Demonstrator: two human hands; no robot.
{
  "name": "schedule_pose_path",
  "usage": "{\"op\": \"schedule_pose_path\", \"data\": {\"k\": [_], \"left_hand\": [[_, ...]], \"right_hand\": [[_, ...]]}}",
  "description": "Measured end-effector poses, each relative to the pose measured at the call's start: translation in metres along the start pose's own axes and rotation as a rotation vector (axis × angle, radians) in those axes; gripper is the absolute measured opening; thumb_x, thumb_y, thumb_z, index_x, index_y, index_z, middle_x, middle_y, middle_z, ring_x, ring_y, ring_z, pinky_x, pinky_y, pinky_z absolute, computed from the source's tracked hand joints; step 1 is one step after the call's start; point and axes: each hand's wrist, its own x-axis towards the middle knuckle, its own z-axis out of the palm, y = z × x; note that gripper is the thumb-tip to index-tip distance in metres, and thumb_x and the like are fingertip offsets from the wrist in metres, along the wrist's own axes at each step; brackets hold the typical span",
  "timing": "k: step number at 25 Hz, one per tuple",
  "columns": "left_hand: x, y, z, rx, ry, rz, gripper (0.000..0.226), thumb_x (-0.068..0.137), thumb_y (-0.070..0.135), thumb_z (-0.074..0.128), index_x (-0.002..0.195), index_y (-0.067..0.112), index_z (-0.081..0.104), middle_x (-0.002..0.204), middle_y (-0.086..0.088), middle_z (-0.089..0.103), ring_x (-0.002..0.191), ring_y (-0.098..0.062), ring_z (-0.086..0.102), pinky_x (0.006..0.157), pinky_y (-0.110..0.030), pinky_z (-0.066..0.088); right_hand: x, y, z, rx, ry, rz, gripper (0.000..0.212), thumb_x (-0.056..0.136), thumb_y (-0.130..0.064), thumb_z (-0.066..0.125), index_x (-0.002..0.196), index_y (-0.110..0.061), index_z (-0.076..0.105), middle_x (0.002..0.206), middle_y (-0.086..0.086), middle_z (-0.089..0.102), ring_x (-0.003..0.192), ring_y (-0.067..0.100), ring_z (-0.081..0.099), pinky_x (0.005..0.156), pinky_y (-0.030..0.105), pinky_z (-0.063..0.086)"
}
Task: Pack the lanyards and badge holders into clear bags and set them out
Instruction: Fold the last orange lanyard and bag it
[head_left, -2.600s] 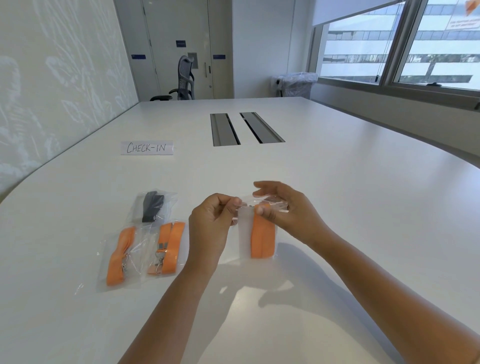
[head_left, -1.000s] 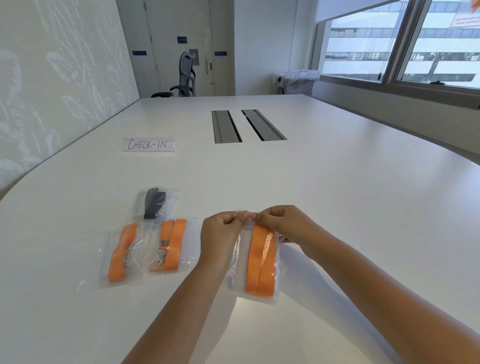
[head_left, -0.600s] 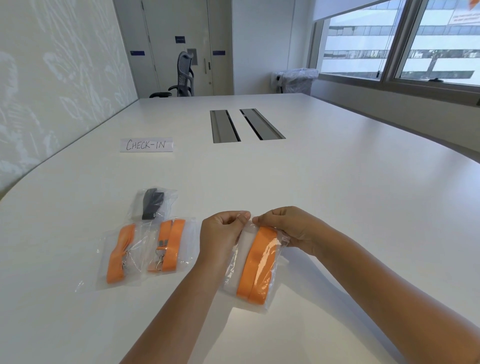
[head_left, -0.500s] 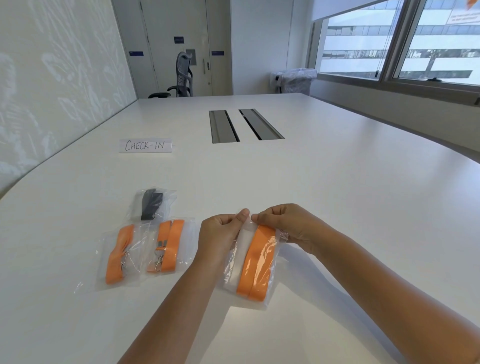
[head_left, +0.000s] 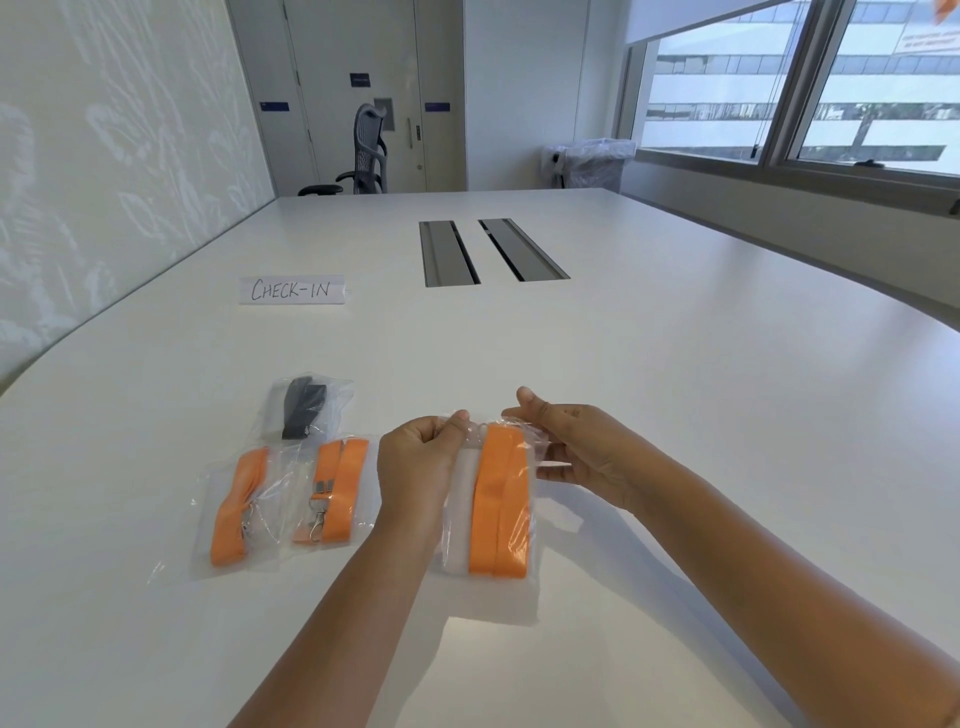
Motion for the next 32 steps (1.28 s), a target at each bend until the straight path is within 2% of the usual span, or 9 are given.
{"op": "schedule_pose_path", "data": {"k": [4, 8, 10, 13, 16, 19, 24, 27, 32], "left_hand": [[0.001, 0.001, -0.004, -0.019, 0.108, 0.026, 0.038, 0.084, 0.031, 0.064, 0.057, 0.007, 0.051, 0.052, -0.004, 0.038, 0.056, -0.02, 0.036, 0.056, -0.031, 0.035], [0.001, -0.002, -0.003, 0.014, 0.146, 0.057, 0.044, 0.086, 0.03, 0.062, 0.052, 0.006, 0.046, 0.041, 0.005, 0.031, 0.047, -0.014, 0.028, 0.049, -0.025, 0.03], [-0.001, -0.003, -0.002, 0.151, 0.181, 0.151, 0.043, 0.087, 0.032, 0.059, 0.055, 0.004, 0.05, 0.043, 0.006, 0.034, 0.045, -0.011, 0.03, 0.049, -0.021, 0.032], [-0.004, -0.003, 0.0, 0.323, 0.262, 0.317, 0.035, 0.09, 0.032, 0.052, 0.062, 0.012, 0.05, 0.05, 0.009, 0.044, 0.047, -0.008, 0.04, 0.046, -0.006, 0.034], [-0.003, -0.005, 0.0, 0.413, 0.304, 0.363, 0.033, 0.092, 0.033, 0.049, 0.068, 0.011, 0.053, 0.055, 0.006, 0.049, 0.049, -0.007, 0.042, 0.046, -0.016, 0.028], [-0.002, -0.005, -0.001, 0.461, 0.329, 0.386, 0.031, 0.093, 0.032, 0.048, 0.07, 0.012, 0.052, 0.059, 0.003, 0.051, 0.049, -0.006, 0.042, 0.046, -0.018, 0.025], [0.0, -0.006, -0.004, 0.486, 0.313, 0.377, 0.032, 0.093, 0.032, 0.048, 0.07, 0.011, 0.051, 0.059, 0.004, 0.049, 0.051, -0.006, 0.042, 0.046, -0.02, 0.028], [0.0, -0.006, -0.004, 0.491, 0.268, 0.36, 0.032, 0.093, 0.032, 0.048, 0.069, 0.012, 0.05, 0.054, 0.009, 0.045, 0.05, -0.007, 0.042, 0.047, -0.017, 0.026], [0.002, -0.008, -0.002, 0.455, 0.152, 0.347, 0.038, 0.093, 0.031, 0.05, 0.062, 0.008, 0.049, 0.05, 0.004, 0.045, 0.049, -0.01, 0.039, 0.047, -0.023, 0.03]], "right_hand": [[0.003, 0.003, 0.002, 0.028, 0.036, 0.062, 0.045, 0.07, -0.053, 0.064, 0.086, -0.012, 0.068, 0.089, 0.007, 0.07, 0.086, 0.022, 0.065, 0.088, 0.036, 0.053], [0.006, 0.008, 0.0, 0.084, 0.076, 0.023, 0.034, 0.076, -0.039, 0.069, 0.089, -0.007, 0.071, 0.079, 0.003, 0.07, 0.073, 0.014, 0.064, 0.073, 0.028, 0.055], [0.006, 0.009, -0.001, 0.097, 0.093, -0.015, 0.026, 0.076, -0.035, 0.07, 0.081, -0.009, 0.072, 0.071, -0.001, 0.069, 0.067, 0.01, 0.064, 0.066, 0.024, 0.054], [0.007, 0.01, 0.003, -0.009, 0.136, -0.099, 0.026, 0.078, -0.038, 0.068, 0.07, -0.013, 0.07, 0.062, -0.007, 0.068, 0.06, 0.003, 0.063, 0.06, 0.019, 0.053], [0.008, 0.01, 0.008, -0.162, 0.187, -0.209, 0.03, 0.083, -0.041, 0.063, 0.066, -0.016, 0.066, 0.059, -0.011, 0.066, 0.055, 0.001, 0.061, 0.055, 0.014, 0.05], [0.006, 0.008, 0.008, -0.276, 0.211, -0.324, 0.024, 0.082, -0.044, 0.062, 0.076, -0.02, 0.062, 0.066, -0.011, 0.067, 0.057, 0.002, 0.063, 0.056, 0.014, 0.05], [0.006, 0.008, 0.004, -0.504, 0.151, -0.43, 0.024, 0.073, -0.044, 0.072, 0.085, -0.025, 0.064, 0.087, -0.007, 0.068, 0.074, 0.013, 0.065, 0.069, 0.025, 0.052], [0.006, 0.007, 0.001, -0.512, 0.124, -0.411, 0.02, 0.074, -0.045, 0.07, 0.078, -0.027, 0.064, 0.077, -0.015, 0.066, 0.066, 0.004, 0.061, 0.062, 0.017, 0.047], [0.002, -0.003, -0.004, -0.606, -0.127, -0.318, 0.028, 0.066, -0.059, 0.058, 0.077, -0.034, 0.061, 0.082, -0.019, 0.062, 0.064, 0.001, 0.058, 0.056, 0.01, 0.042]]}}
